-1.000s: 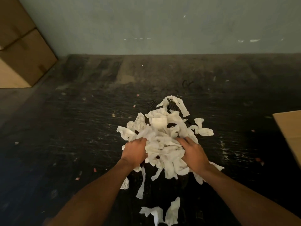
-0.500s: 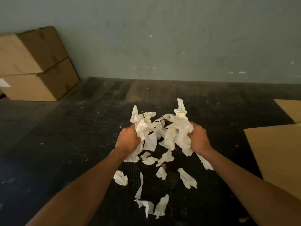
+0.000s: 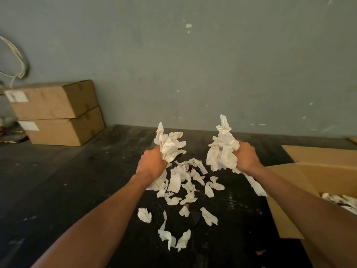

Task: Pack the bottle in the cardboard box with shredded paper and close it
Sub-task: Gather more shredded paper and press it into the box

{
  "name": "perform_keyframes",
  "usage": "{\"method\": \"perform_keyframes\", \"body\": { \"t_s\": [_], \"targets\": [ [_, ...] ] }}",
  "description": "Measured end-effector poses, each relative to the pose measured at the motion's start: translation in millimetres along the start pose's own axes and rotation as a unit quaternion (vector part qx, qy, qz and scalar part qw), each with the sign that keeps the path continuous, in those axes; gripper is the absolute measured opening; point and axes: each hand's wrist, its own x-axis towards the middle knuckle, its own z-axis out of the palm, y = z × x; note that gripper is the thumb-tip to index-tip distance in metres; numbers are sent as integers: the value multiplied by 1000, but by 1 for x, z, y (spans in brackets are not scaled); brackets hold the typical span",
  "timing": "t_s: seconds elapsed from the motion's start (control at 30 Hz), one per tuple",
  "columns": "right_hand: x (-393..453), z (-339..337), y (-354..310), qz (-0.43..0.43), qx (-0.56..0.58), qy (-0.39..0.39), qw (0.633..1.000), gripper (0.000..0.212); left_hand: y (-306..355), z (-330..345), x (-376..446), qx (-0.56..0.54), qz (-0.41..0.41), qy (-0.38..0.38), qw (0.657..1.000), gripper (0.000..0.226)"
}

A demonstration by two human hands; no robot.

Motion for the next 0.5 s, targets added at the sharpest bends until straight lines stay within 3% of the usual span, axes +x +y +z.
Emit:
{"method": "perform_keyframes", "body": {
  "t_s": [0.3, 0.5],
  "targets": [
    [-62, -88, 1, -19, -60, 22, 998, 11, 56, -26, -61, -26, 38, 20, 999, 28],
    [-72, -155, 47, 7, -70, 49, 996, 18, 120, -11, -67, -39, 71, 21, 997, 28]
  ]
}}
